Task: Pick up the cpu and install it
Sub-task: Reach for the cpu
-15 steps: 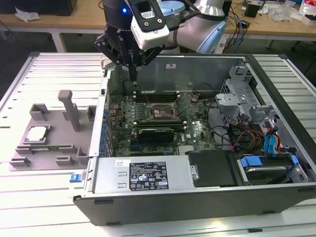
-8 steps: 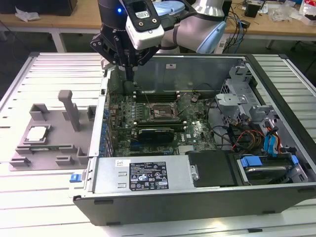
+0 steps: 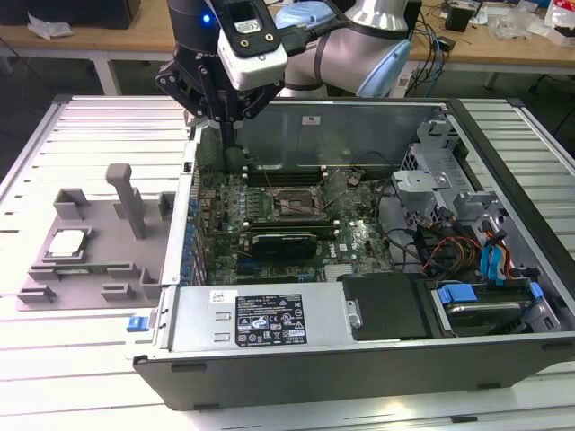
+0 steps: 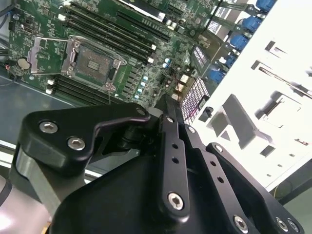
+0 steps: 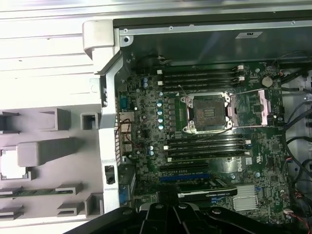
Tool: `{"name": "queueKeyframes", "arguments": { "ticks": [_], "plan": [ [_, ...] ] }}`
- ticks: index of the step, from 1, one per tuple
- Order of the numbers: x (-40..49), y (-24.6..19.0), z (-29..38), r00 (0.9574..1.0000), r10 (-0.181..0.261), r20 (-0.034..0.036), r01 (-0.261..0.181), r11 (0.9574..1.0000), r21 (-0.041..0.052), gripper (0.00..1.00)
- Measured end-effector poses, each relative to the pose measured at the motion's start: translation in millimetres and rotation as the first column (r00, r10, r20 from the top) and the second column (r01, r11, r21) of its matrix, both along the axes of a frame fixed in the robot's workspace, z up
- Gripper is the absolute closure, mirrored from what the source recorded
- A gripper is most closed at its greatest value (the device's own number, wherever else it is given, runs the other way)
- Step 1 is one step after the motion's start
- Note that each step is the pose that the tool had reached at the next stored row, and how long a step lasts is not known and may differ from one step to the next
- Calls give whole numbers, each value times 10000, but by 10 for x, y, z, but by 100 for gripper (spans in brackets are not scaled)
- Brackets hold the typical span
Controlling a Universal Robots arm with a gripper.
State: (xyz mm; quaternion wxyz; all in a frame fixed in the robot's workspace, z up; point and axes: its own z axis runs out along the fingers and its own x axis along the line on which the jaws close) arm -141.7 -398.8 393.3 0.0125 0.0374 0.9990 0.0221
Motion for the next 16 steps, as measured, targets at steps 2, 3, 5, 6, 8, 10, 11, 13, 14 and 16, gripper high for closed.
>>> {"name": "queueKeyframes", "arguments": {
  "ticks": [2,3,5,6,8,10,11,13,14,16],
  "plan": [
    [-49,0,0,10000,0,0,0,10000,0,89],
    [-82,0,0,10000,1,0,-1,10000,0,89],
    [-114,0,0,10000,1,0,-1,10000,-1,89],
    [-123,0,0,10000,2,0,-2,10000,-1,89],
    [-162,0,0,10000,0,0,0,10000,-1,89],
    [-209,0,0,10000,1,0,-1,10000,-1,89],
    [-226,0,0,10000,0,0,0,10000,0,89],
    [-256,0,0,10000,1,0,-1,10000,-1,89],
    [-271,0,1,10000,1,0,-1,10000,-1,89],
    [-307,0,0,10000,1,1,-1,10000,0,89]
  ]
}}
